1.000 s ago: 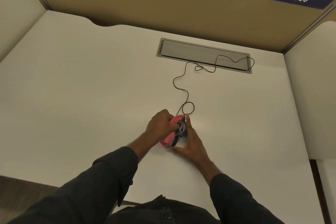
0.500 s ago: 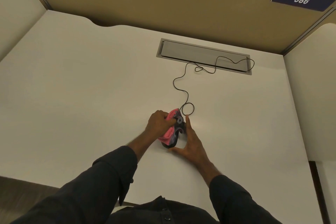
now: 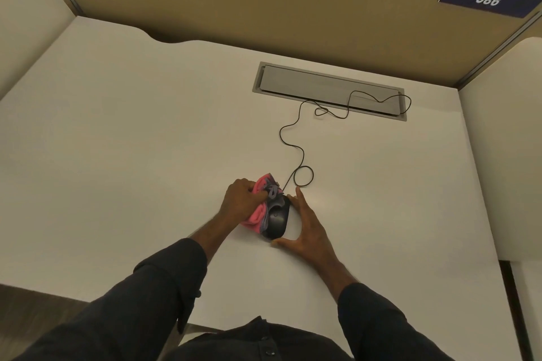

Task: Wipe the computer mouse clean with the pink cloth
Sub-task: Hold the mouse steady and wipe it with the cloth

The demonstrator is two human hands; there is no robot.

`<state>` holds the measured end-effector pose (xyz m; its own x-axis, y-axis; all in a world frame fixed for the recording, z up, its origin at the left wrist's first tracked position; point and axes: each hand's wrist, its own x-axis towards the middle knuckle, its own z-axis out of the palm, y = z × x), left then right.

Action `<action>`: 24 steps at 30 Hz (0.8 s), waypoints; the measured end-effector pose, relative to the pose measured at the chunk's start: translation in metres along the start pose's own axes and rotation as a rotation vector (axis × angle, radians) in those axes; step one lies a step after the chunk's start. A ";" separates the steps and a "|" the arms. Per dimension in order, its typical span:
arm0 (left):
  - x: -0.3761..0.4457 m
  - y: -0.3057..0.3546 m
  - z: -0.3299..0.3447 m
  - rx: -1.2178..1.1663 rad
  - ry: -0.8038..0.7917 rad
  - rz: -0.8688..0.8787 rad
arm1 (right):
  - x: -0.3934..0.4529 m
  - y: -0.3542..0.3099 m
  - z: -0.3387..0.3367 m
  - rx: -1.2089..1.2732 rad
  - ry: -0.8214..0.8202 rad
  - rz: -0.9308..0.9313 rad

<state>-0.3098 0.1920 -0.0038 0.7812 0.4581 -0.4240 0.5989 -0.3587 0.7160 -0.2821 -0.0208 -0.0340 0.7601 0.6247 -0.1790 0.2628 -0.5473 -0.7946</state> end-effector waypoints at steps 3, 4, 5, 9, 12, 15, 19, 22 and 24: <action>-0.004 -0.006 -0.002 -0.024 0.015 -0.009 | 0.000 0.000 0.000 -0.006 0.001 0.001; -0.005 -0.009 -0.003 -0.037 0.020 -0.014 | 0.000 0.000 0.000 -0.007 0.000 0.002; -0.007 -0.011 -0.004 -0.044 0.025 -0.015 | 0.000 0.000 0.000 -0.007 0.000 0.003; -0.015 -0.018 -0.007 -0.050 0.030 -0.016 | 0.000 0.001 0.000 -0.021 0.003 0.003; -0.023 -0.023 -0.005 -0.050 0.029 -0.026 | 0.001 0.002 0.001 -0.031 0.003 0.001; -0.033 -0.030 -0.003 -0.053 0.028 -0.042 | 0.000 0.003 0.001 -0.041 -0.001 -0.004; -0.048 -0.038 0.000 -0.061 0.045 -0.037 | 0.001 0.003 0.001 -0.056 -0.004 -0.012; -0.058 -0.044 0.001 -0.042 0.049 -0.023 | 0.001 0.003 0.001 -0.066 -0.004 -0.016; -0.064 -0.048 0.001 -0.040 0.063 -0.027 | 0.001 0.003 0.001 -0.064 -0.003 -0.015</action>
<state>-0.3882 0.1787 -0.0117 0.7514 0.5176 -0.4093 0.6114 -0.3128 0.7269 -0.2817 -0.0211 -0.0372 0.7538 0.6350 -0.1690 0.3121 -0.5724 -0.7583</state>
